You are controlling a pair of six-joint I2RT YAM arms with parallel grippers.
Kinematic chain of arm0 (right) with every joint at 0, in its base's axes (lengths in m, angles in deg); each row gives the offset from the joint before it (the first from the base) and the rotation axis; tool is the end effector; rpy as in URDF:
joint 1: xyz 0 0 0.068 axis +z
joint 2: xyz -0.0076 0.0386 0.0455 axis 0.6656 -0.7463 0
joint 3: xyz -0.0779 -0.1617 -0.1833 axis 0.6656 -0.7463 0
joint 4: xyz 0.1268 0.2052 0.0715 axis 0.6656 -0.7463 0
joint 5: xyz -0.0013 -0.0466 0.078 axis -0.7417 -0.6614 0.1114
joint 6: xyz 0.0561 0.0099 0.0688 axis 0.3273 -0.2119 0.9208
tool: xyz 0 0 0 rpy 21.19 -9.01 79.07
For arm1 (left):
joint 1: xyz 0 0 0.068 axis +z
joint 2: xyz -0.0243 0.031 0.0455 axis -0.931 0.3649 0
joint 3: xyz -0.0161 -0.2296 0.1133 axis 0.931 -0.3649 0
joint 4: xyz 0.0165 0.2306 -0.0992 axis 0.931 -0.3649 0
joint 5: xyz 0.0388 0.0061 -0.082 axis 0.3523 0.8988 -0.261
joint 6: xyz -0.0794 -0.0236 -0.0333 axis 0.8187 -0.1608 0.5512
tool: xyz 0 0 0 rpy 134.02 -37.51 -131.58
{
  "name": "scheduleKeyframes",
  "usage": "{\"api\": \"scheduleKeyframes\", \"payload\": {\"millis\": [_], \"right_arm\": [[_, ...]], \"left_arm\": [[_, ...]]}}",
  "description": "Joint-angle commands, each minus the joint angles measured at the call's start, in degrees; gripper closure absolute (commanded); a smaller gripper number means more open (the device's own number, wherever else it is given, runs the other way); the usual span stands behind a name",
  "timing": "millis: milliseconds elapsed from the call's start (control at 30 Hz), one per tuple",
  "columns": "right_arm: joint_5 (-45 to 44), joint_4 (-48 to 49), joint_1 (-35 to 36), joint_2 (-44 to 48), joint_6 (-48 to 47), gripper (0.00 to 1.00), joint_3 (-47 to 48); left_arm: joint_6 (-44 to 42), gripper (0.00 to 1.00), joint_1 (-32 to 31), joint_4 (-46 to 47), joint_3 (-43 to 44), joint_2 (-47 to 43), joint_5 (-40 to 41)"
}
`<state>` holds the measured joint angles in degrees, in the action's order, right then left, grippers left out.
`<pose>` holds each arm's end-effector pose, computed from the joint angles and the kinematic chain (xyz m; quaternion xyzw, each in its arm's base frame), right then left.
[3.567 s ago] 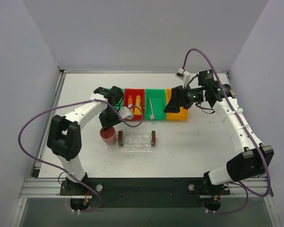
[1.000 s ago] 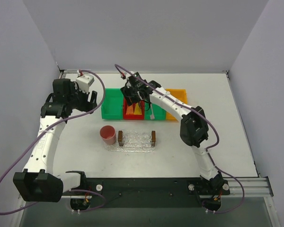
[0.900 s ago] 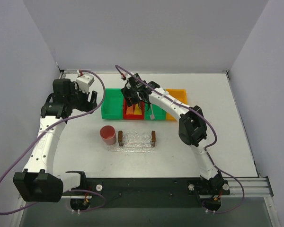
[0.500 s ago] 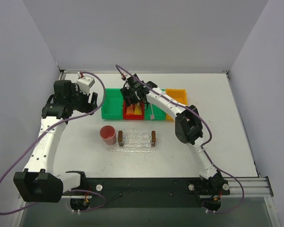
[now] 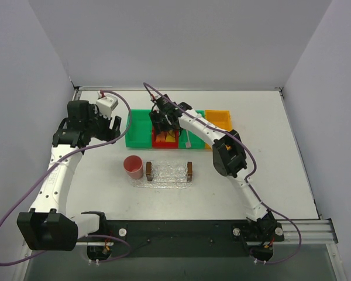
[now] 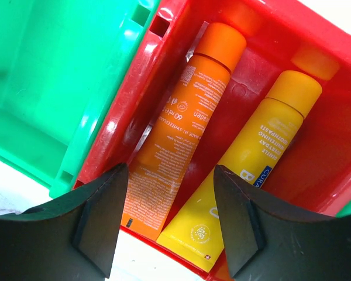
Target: Prepare toiletry sets of a toothbrush and toothpaste on the tray
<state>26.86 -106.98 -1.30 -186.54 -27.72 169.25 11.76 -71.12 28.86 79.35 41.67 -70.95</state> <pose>0.4250 0.3706 0.1764 -0.2355 0.8771 0.2199 0.3563 0.2831 -0.0341 0.3067 0.2091 0.8697 -0.0690 0.4417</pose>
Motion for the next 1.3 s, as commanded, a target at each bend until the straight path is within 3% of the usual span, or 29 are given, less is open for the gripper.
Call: {"api": "scheduleKeyframes", "payload": {"millis": [0, 700, 933, 1133, 1267], "right_arm": [[-0.5, -2.5, -0.3, -0.3, 1.3, 0.45, 2.4], [-1.6, -5.4, 0.1, -3.3, 1.9, 0.51, 1.7], [-0.3, -6.0, 0.1, -4.2, 2.2, 0.58, 1.7], [-0.4, -6.3, 0.0, -4.6, 1.9, 0.56, 1.6], [-0.3, -6.4, 0.2, -5.0, 1.6, 0.46, 1.7]], "left_arm": [[-0.8, 0.19, 0.3, 2.9, -0.3, -0.8, -1.7], [-1.9, 0.19, 0.3, 4.3, -1.8, 0.4, -2.4], [-2.0, 0.18, 0.3, 4.4, -2.2, 0.6, -2.9], [-2.4, 0.19, 0.3, 4.8, -2.4, 0.5, -2.9], [-2.5, 0.18, 0.4, 5.2, -3.0, 0.6, -3.0]]}}
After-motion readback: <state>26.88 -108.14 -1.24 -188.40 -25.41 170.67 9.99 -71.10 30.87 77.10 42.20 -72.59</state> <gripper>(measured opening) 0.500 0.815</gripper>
